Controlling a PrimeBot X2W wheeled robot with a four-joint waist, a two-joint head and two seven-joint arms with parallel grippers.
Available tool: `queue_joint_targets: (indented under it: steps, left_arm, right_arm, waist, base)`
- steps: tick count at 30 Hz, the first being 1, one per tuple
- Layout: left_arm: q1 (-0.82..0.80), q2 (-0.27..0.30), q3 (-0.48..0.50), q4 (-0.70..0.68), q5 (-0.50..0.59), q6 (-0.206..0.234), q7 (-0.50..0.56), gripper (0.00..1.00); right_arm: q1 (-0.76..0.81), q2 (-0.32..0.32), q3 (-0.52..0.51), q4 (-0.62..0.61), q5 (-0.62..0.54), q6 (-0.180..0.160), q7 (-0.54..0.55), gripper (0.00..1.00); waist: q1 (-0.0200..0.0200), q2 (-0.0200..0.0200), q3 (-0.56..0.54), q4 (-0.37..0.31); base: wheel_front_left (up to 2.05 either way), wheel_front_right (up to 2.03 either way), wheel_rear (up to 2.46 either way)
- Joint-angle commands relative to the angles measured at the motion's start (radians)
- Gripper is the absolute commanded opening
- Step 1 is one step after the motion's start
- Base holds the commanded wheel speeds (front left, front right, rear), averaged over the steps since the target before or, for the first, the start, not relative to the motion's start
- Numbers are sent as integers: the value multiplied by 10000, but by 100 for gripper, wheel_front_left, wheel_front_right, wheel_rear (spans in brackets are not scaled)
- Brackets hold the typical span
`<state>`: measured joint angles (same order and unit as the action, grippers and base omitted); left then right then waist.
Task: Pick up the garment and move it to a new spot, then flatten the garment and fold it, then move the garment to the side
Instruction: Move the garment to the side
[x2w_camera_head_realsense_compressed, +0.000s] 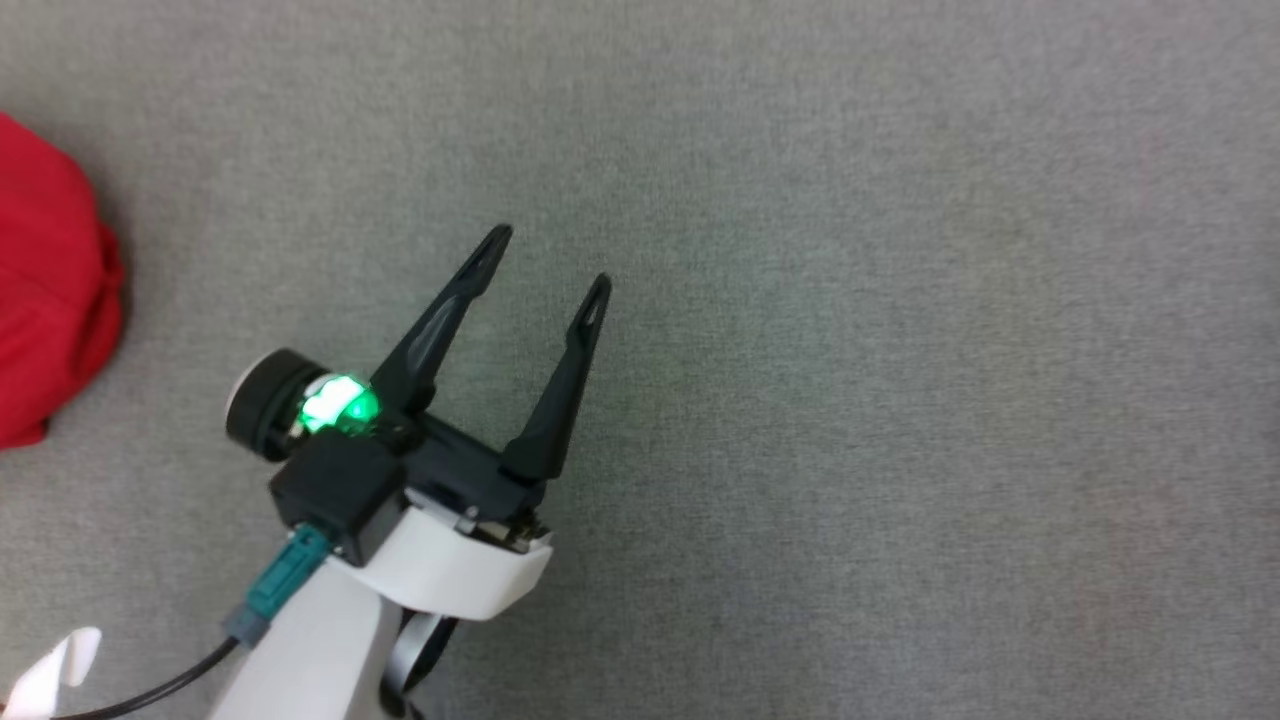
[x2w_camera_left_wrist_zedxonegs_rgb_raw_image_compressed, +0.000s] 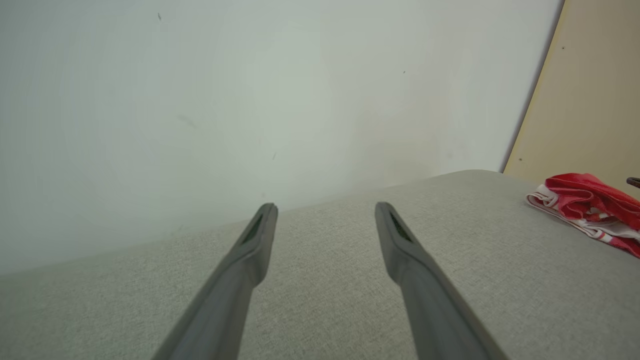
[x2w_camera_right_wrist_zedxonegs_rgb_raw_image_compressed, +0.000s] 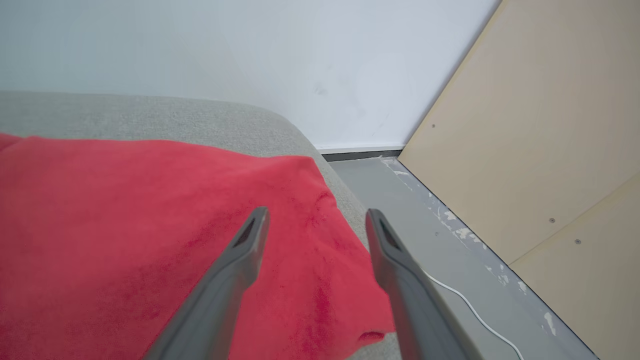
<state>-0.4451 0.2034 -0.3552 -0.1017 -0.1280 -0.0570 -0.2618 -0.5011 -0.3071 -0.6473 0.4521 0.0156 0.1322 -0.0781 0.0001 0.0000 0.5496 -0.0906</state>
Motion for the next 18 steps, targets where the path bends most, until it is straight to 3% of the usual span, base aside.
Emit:
queue_joint_targets:
  steps: [1, 2, 6, 9, 18]
  left_arm:
    - [335, 31, 203, 133, -158, 158, -27, 100]
    - [335, 31, 203, 133, -158, 158, -27, 100]
    - [956, 145, 712, 369, -418, 473, -25, 100]
    - [1414, 259, 1074, 547, -529, 670, -26, 100]
    - [2497, 425, 1875, 1122, -883, 1183, -28, 100]
  right_arm:
    - [507, 518, 155, -618, 280, -31, -78, 100]
    - [507, 518, 155, -618, 280, -31, -78, 100]
    - [1602, 1772, 821, -2202, 625, -31, -78, 100]
    - [2399, 2321, 1458, -3191, 912, -31, 31, 100]
    - [3928, 2555, 3441, -4521, 2311, -30, 438, 100]
  waist:
    - [-1, 0, -615, -92]
    - [-1, 0, -615, -92]
    - [-1, 0, -1328, -160]
    - [-1, 0, -1800, -157]
    - [-1, 0, -2820, 267]
  base:
    - [0, 0, 0]
    - [0, 0, 0]
    - [0, 0, 0]
    - [0, 0, 0]
    - [0, 0, 0]
